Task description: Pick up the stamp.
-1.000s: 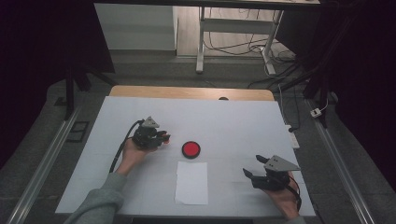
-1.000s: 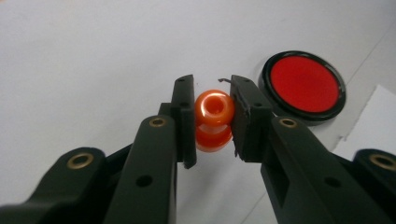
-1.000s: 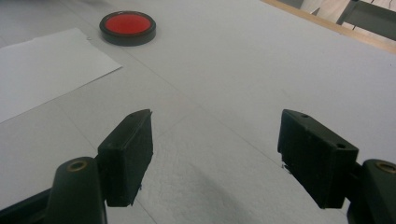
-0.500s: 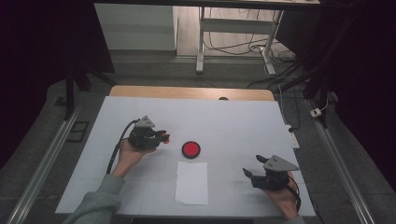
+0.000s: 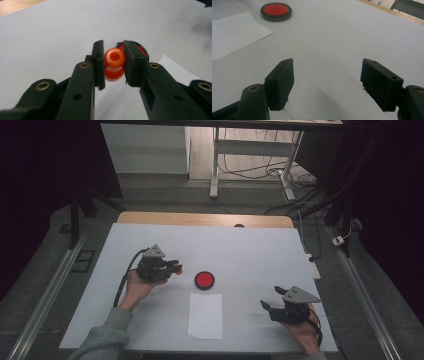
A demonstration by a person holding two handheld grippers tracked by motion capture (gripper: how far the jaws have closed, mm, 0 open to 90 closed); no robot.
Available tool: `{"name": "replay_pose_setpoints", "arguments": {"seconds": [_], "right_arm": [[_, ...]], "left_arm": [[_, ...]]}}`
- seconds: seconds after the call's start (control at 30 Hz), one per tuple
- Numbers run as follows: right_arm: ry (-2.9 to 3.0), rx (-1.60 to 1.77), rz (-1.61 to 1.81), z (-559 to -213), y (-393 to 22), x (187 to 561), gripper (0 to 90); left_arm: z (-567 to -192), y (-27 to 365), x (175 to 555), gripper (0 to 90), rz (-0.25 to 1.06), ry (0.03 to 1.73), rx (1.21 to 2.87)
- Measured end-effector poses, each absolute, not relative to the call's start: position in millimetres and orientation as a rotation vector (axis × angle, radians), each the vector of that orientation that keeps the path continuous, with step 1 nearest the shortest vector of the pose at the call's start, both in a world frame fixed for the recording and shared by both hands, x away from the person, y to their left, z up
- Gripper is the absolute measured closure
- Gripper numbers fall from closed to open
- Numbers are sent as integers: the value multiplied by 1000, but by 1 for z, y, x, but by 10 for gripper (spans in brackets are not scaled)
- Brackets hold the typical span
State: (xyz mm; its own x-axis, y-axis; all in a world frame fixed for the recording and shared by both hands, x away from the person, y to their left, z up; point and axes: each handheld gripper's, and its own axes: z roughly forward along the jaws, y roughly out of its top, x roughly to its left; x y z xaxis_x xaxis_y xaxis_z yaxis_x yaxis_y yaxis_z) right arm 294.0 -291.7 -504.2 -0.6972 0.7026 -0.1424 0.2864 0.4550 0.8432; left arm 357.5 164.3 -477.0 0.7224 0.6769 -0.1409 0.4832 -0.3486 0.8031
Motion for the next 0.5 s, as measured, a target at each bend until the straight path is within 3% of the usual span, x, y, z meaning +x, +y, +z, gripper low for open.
{"name": "replay_pose_setpoints", "arguments": {"seconds": [0.5], "right_arm": [[2234, 826, 1158, -505, -292, 294, 263]], "left_arm": [[-468, 157, 348, 725, 222, 836, 1986]]}}
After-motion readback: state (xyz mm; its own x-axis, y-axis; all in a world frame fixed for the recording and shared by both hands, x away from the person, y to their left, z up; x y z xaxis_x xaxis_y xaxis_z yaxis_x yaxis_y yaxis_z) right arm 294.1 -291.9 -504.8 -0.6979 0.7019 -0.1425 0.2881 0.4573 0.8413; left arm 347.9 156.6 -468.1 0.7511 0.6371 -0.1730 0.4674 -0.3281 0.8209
